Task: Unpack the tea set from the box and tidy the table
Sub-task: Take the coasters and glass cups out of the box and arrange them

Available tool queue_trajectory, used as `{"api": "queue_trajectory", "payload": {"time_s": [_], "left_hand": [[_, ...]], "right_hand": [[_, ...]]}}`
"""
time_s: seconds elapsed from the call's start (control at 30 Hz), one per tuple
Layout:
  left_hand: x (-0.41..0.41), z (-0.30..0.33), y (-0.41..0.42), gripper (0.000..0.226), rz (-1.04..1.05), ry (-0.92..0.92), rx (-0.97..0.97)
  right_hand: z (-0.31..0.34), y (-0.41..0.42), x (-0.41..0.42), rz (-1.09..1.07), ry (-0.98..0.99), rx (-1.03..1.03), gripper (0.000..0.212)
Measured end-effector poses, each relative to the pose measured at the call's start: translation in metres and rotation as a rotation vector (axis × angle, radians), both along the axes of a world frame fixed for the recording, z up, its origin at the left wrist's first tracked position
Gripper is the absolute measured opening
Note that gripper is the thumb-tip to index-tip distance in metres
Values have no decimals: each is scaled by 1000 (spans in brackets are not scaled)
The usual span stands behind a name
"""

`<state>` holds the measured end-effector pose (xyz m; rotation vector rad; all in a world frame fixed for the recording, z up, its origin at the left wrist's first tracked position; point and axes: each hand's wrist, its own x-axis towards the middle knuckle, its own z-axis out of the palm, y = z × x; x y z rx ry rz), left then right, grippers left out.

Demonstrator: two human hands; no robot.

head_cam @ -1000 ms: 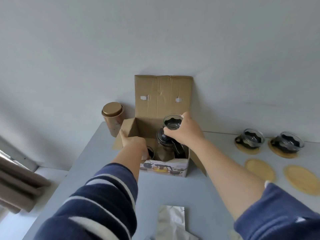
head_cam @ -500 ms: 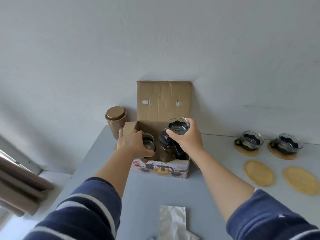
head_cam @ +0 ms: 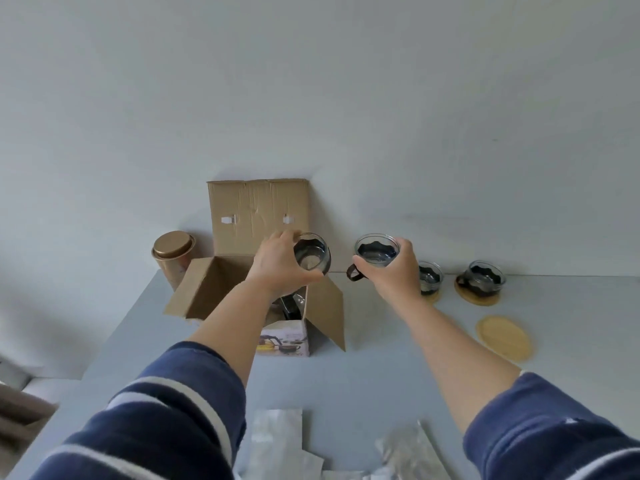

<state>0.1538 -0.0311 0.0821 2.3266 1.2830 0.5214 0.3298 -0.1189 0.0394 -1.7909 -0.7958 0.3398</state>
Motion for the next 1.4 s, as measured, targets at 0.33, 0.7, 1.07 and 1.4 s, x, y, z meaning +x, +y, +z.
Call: {"api": "queue_trajectory", "payload": {"time_s": [0.33,0.7,1.07,1.4], "left_hand": [[149,-74,-95,88,-141,-79,-233],[221,-140,-127,81,-158,-28,-286],[225,-148,-129,93,-138,26,-291],[170,-116,-114,99,-95,76,-147]], "right_hand": [[-51,-114,125,-217,42,-181,80],[-113,-161,200,-263,4,-309,83],[-125,-164,200,-210,90,-276,101],[-67,-127,156,-19,-433,-482,97]]}}
